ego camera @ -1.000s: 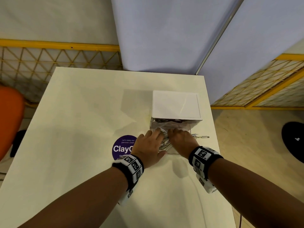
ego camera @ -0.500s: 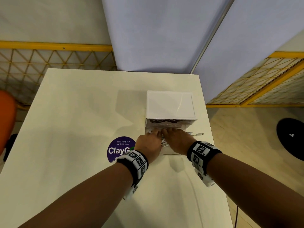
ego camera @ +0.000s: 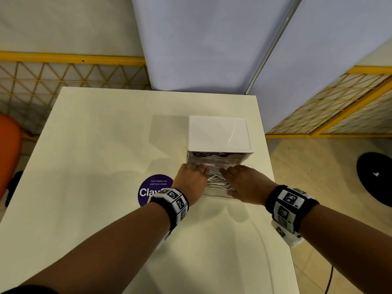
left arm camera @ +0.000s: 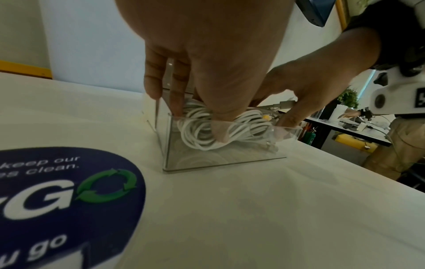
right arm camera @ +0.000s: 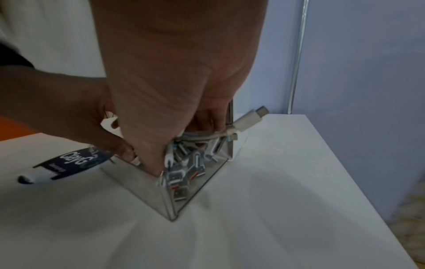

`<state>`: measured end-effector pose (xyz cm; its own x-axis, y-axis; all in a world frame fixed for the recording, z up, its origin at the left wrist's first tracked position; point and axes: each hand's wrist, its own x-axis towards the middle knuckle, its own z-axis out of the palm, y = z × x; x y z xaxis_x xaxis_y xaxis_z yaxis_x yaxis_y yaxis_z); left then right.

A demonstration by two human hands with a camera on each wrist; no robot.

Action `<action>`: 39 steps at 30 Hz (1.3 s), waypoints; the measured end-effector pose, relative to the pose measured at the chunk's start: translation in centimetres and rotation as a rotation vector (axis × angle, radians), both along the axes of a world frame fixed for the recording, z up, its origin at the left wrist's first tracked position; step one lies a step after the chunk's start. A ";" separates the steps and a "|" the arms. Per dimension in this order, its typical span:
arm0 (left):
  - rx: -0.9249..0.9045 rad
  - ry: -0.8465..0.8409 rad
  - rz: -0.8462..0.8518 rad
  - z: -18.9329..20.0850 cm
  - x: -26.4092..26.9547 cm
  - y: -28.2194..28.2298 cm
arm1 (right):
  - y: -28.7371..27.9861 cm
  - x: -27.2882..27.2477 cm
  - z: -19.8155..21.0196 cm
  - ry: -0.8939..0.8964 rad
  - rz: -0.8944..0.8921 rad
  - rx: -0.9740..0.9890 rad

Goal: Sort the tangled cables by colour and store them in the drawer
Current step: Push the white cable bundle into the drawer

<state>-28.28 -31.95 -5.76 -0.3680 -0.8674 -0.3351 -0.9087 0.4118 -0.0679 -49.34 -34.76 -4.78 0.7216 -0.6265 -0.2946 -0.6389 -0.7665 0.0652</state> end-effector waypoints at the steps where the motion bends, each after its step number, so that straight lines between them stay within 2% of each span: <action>1: -0.006 -0.026 -0.013 -0.1 0.1 0.0 | 0.4 -0.4 0.1 -0.035 0.022 -0.063; 3: -0.033 -0.061 -0.032 -0.3 0.1 0.1 | 1.4 -0.9 0.1 -0.101 -0.024 -0.123; 4: -0.045 -0.067 -0.040 -0.4 0.1 0.2 | 1.9 -1.2 0.1 -0.134 -0.102 -0.139; 6: -0.069 -0.072 -0.052 -0.6 0.0 0.2 | 3.1 -1.9 0.0 -0.256 -0.367 -0.144; 9: -0.096 -0.089 -0.046 -0.9 -0.2 0.3 | 4.6 -3.1 -0.4 -0.579 -0.910 -0.126; 11: -0.100 -0.109 -0.047 -0.8 -0.3 0.4 | 5.0 -3.6 -0.7 -0.667 -1.244 0.001; 12: -0.102 -0.117 -0.051 -0.8 -0.3 0.4 | 5.1 -3.6 -0.8 -0.712 -1.368 0.124; 15: -0.099 -0.127 -0.056 -0.7 -0.4 0.4 | 4.9 -2.6 -0.5 -0.993 -1.531 0.559; 18: -0.096 -0.123 -0.050 -0.6 -0.4 0.6 | 4.4 -1.7 -0.3 -1.113 -1.554 0.808; 20: -0.107 -0.127 -0.057 -0.6 -0.4 0.6 | 4.1 -0.9 -0.2 -1.073 -1.506 0.822; 23: -0.107 -0.126 -0.074 -0.8 -0.4 0.5 | 3.7 0.1 0.1 -0.806 -1.314 0.518; 26: -0.104 -0.120 -0.078 -0.8 -0.4 0.5 | 3.9 1.3 0.5 -0.674 -1.169 0.233; 28: -0.096 -0.111 -0.070 -0.9 -0.5 0.6 | 3.9 1.8 0.5 -0.570 -1.093 0.109; 33: -0.086 -0.102 -0.061 -1.1 -0.7 0.6 | 3.4 2.2 0.3 -0.428 -0.992 0.033; 37: -0.087 -0.103 -0.058 -1.0 -0.7 0.7 | 3.2 2.2 0.7 -0.201 -0.817 -0.017; 39: -0.093 -0.097 -0.054 -1.0 -0.7 0.7 | 3.2 2.1 0.6 -0.228 -0.790 -0.026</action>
<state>-28.97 -31.28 -6.79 -0.3842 -0.8764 -0.2902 -0.8729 0.4473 -0.1950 -47.25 -31.53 -4.22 0.1049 -0.9794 -0.1723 -0.9892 -0.0848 -0.1199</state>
